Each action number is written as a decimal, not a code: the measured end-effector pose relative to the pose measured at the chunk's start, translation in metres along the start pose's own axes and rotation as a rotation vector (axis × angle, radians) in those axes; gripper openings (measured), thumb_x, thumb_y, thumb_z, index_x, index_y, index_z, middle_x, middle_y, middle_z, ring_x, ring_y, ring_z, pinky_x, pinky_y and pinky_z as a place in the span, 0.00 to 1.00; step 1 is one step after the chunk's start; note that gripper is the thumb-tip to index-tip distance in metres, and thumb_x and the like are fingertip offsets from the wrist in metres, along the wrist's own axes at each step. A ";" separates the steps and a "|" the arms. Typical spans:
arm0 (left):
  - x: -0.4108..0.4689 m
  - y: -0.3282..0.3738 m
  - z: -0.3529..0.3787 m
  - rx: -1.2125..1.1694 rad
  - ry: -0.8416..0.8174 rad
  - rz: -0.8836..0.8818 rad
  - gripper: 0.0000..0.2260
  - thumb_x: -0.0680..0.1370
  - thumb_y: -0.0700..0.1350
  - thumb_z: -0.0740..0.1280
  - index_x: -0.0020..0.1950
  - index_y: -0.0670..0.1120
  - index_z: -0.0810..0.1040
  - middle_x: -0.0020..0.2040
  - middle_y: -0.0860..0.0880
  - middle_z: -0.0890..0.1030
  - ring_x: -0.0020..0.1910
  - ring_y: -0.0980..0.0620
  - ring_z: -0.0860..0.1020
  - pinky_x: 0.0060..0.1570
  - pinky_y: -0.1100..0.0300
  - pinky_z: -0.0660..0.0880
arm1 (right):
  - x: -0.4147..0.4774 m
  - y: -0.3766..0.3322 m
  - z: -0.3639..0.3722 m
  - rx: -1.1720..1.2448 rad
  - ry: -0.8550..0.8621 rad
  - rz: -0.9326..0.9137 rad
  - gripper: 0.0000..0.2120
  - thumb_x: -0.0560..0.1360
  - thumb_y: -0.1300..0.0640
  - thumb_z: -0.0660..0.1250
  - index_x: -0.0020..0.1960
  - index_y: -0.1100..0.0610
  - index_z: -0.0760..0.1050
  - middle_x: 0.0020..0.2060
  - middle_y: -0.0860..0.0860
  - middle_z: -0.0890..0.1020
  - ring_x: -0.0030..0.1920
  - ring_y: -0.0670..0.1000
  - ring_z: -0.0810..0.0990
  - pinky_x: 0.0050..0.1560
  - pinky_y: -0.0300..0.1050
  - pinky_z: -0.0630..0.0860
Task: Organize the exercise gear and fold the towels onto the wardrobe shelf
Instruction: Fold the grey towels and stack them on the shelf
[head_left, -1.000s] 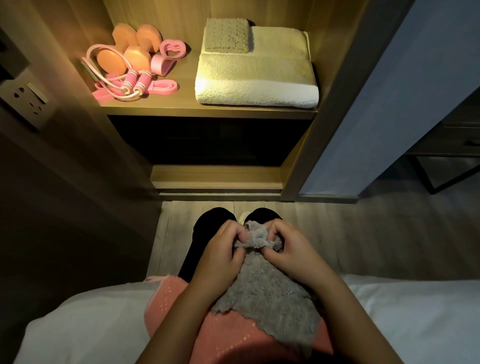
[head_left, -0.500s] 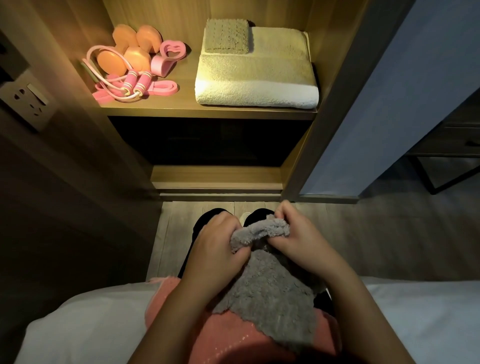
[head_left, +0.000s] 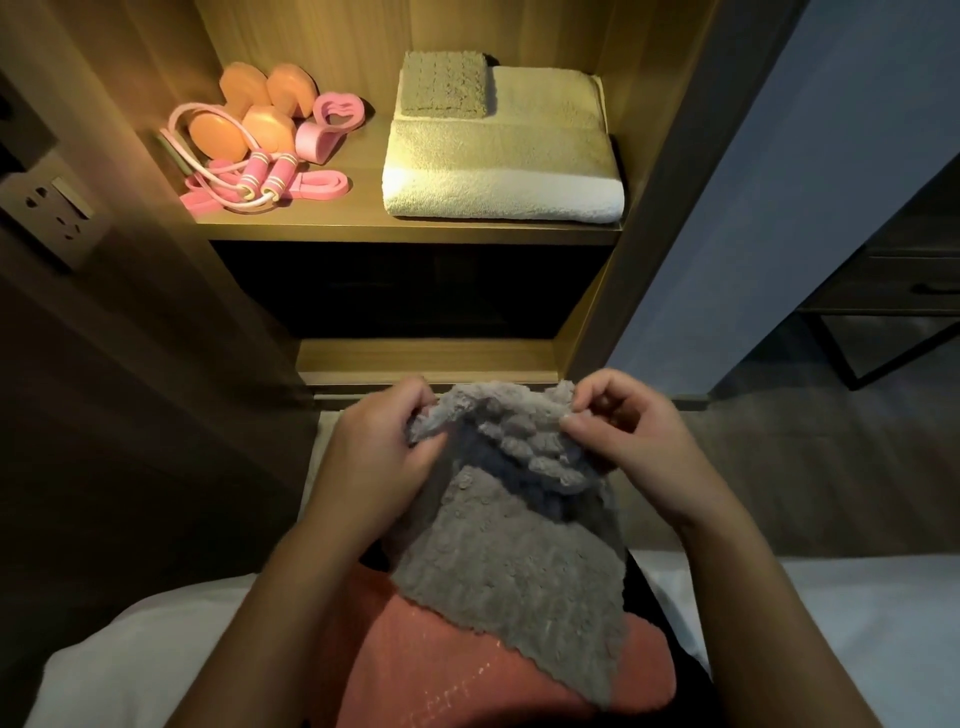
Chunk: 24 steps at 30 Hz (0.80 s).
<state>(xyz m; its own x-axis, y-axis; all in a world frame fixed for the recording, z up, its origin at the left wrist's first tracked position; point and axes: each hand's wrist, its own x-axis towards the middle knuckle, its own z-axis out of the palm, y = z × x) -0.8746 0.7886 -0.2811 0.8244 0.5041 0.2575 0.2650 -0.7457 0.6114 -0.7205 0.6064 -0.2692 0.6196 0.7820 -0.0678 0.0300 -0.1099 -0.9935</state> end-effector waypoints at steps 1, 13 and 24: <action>0.005 0.001 -0.006 0.009 -0.004 0.005 0.11 0.72 0.40 0.72 0.40 0.48 0.70 0.34 0.52 0.74 0.34 0.52 0.74 0.33 0.52 0.72 | 0.003 -0.003 -0.003 -0.010 0.035 -0.003 0.11 0.69 0.57 0.75 0.46 0.54 0.74 0.37 0.54 0.78 0.37 0.51 0.77 0.37 0.43 0.77; 0.055 -0.016 -0.067 -0.106 -0.146 -0.108 0.05 0.74 0.42 0.72 0.40 0.51 0.80 0.37 0.53 0.80 0.35 0.61 0.76 0.34 0.63 0.70 | 0.034 -0.031 -0.048 -0.163 0.361 -0.041 0.06 0.77 0.65 0.65 0.43 0.59 0.78 0.38 0.55 0.77 0.38 0.44 0.75 0.41 0.38 0.72; 0.118 -0.038 -0.048 -0.446 0.064 -0.347 0.09 0.80 0.46 0.65 0.43 0.55 0.82 0.42 0.53 0.83 0.42 0.58 0.79 0.44 0.59 0.75 | 0.090 -0.037 -0.074 -0.047 0.458 -0.023 0.07 0.72 0.66 0.71 0.41 0.55 0.80 0.35 0.49 0.82 0.34 0.41 0.79 0.36 0.33 0.75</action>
<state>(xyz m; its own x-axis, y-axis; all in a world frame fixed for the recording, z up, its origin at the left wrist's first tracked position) -0.8111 0.8977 -0.2379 0.6908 0.7228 0.0216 0.2664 -0.2821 0.9216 -0.6074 0.6354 -0.2318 0.9008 0.4341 0.0120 0.0765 -0.1313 -0.9884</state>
